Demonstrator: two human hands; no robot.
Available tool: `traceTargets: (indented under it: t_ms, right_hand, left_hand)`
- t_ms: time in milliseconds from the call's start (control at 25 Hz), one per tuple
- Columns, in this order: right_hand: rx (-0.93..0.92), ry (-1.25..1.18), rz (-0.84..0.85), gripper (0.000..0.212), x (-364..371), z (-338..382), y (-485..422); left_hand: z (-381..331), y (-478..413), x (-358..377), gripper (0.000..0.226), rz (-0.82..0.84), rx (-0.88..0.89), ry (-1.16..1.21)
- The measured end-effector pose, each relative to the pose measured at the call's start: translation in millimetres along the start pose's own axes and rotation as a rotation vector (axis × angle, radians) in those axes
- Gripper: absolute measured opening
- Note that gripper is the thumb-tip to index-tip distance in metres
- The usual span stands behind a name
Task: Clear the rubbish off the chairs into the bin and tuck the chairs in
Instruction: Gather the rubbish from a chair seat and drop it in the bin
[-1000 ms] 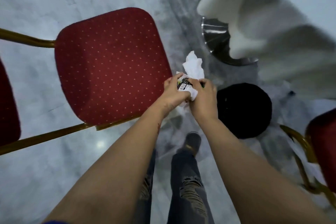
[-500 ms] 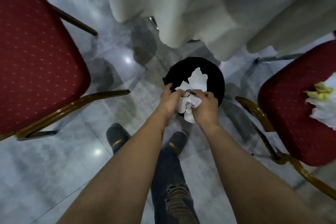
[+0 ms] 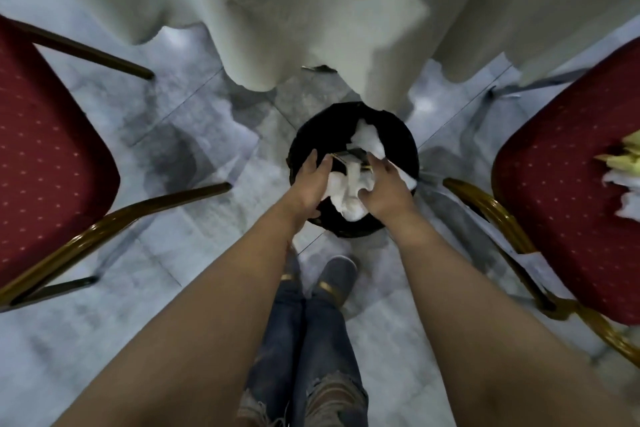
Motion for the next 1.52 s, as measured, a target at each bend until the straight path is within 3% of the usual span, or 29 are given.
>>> traceTargets:
  t_ms: [240,600,840,1080,1320,1440,1520]
  right_hand:
    - [0.076,0.015,-0.034,0.067,-22.6,-10.9,39.5]
    - [0.203,0.022,-0.442,0.064,-139.3,-56.6,135.3]
    - [0.293,0.096,-0.709,0.072,-215.8,-134.2,164.5]
    - [0.317,0.07,-0.535,0.101,-286.2,-221.8,142.6]
    - [0.271,-0.022,-0.283,0.127,-299.8,-262.9,92.5]
    - [0.259,0.024,-0.229,0.124,-297.6,-272.5,77.9]
    - [0.232,0.053,-0.267,0.107,-293.8,-277.0,72.4]
  left_hand:
    - [-3.8,23.6,16.0,0.063,-0.096,0.156,-0.404]
    - [-65.3,98.0,121.0,0.064,-0.056,0.487,-1.003]
    - [-99.2,102.1,237.6,0.068,-0.019,0.623,-1.043]
    - [-133.7,76.4,370.5,0.078,-0.025,0.576,-1.099]
    - [-169.9,29.6,428.6,0.076,-0.099,0.556,-1.24]
    - [-175.4,12.0,434.6,0.068,-0.169,0.526,-1.298]
    - [-176.2,6.0,437.7,0.061,-0.156,0.514,-1.298]
Point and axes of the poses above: each hand's wrist, its own y-axis away from the middle knuckle, its own x-axis out of the palm, z = x × y, the point moved 1 cm from there along -y, towards the middle knuckle, and after that the axes turned 5 degrees about -y, right-handed, at the moved point
